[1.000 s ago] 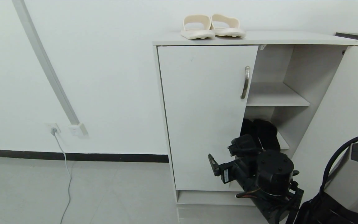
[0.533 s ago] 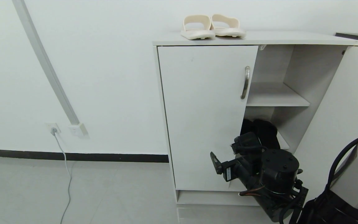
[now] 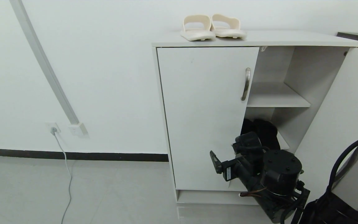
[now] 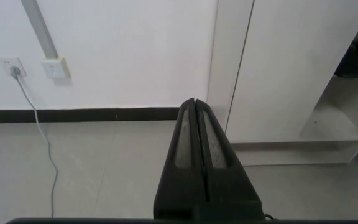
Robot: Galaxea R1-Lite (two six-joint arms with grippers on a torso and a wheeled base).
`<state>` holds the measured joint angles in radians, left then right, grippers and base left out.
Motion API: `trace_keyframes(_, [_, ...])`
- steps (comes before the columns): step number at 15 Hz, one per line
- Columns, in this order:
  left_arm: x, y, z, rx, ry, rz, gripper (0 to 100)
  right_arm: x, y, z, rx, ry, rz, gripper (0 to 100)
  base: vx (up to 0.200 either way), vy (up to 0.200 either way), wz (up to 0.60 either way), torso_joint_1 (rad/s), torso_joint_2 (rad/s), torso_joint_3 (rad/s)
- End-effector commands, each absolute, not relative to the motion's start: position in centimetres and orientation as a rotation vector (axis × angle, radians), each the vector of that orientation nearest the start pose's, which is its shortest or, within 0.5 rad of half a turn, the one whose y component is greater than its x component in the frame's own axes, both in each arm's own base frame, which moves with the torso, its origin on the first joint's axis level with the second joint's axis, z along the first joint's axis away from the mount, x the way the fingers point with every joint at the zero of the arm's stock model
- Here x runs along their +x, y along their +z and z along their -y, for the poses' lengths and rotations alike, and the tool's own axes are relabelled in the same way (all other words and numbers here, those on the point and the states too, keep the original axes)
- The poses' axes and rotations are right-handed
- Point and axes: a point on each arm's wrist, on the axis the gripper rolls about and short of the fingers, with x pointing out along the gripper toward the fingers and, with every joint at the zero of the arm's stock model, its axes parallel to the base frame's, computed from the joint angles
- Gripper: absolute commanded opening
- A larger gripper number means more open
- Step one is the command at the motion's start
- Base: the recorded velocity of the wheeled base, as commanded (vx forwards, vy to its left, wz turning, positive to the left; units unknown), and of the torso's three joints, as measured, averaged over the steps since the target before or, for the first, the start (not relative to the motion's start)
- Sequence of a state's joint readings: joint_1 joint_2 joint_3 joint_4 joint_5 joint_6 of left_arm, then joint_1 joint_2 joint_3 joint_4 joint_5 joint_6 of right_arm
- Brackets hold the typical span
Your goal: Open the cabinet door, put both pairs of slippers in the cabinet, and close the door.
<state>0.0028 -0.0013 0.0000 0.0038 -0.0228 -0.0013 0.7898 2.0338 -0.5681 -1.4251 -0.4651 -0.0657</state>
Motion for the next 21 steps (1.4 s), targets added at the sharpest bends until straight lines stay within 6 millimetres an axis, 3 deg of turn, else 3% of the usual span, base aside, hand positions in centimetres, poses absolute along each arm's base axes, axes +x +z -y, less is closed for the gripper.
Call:
trace_keyframes(1, [-2.28, 7.53, 0.06, -0.002, -0.020, -0.002, 0, 23.79, 9.69, -22.50, -0.092, 0.322, -0.024, 100, 0.000, 0.000, 0.00, 0.027, -0.22, -0.359])
trace_keyframes(9, [-2.28, 7.53, 0.06, -0.002, -0.020, -0.002, 0, 23.94, 9.86, -22.66, -0.090, 0.325, -0.016, 100, 0.000, 0.000, 0.00, 0.083, -0.49, -0.356])
trace_keyframes(21, [-2.28, 7.53, 0.06, -0.002, -0.020, -0.002, 0, 24.05, 10.25, -22.27, -0.086, 0.312, -0.007, 100, 0.000, 0.000, 0.00, 0.173, -0.49, -0.318])
